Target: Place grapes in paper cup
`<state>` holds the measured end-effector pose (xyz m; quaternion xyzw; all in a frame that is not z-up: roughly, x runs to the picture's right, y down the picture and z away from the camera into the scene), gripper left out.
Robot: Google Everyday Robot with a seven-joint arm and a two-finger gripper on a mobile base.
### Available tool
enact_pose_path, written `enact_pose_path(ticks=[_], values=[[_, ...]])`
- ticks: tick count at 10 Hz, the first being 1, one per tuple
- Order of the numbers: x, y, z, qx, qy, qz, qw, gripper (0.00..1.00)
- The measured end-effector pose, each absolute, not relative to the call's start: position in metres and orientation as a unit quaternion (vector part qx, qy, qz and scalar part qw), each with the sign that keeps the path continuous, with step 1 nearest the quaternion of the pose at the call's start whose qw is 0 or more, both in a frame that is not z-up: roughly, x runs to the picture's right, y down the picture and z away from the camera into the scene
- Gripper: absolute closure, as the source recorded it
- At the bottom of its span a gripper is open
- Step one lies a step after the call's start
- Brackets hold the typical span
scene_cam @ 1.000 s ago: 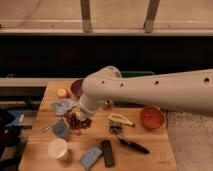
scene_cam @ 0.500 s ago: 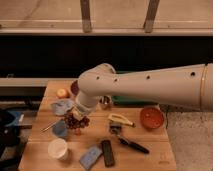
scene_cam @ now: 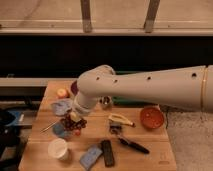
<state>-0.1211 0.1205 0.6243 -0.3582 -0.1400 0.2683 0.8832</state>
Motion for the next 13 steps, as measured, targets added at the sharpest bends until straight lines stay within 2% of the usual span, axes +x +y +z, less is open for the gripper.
enact_pose_path(ticks=[6, 13], values=[[-0.135, 0.128, 0.595, -0.361, -0.205, 0.238, 0.878, 1.0], [-0.153, 0.163, 0.572, -0.367, -0.215, 0.218, 0.878, 1.0]])
